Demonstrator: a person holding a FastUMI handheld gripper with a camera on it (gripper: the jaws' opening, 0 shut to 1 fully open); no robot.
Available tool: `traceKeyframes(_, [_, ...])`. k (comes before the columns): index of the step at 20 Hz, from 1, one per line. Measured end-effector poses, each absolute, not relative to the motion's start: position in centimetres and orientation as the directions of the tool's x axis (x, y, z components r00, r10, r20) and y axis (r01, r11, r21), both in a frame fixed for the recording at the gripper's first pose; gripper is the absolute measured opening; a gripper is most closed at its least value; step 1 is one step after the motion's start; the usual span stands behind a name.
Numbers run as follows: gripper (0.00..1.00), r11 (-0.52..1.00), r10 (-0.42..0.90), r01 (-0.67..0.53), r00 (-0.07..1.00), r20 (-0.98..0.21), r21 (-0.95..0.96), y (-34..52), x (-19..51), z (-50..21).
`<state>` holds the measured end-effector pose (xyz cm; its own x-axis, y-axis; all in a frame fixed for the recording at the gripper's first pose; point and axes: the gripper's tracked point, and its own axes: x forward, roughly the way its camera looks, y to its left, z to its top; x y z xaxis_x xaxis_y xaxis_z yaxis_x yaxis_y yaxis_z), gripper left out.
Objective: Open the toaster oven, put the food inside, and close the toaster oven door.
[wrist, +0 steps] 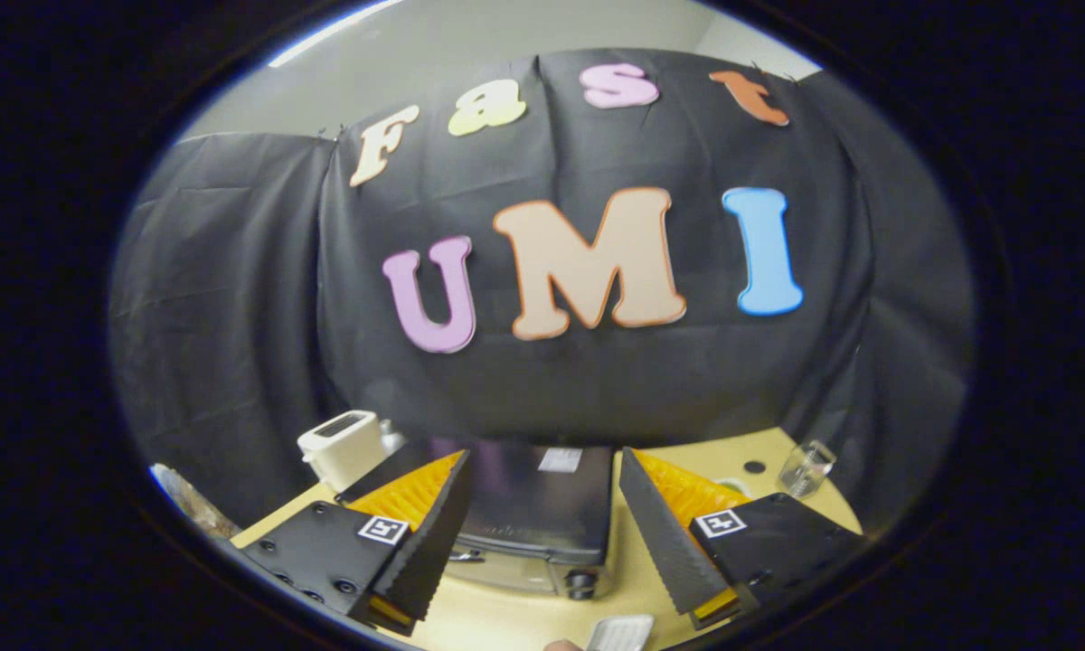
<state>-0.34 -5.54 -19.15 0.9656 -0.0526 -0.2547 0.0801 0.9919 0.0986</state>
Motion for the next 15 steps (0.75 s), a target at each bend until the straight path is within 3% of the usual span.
traceKeyframes(8, [0.99,0.982,-0.185,0.187,0.982,-0.040,0.035,-14.5,-0.4,-7.5])
traceKeyframes(15, [0.99,0.971,-0.239,0.239,0.971,0.011,-0.007,-20.5,-2.5,-6.0])
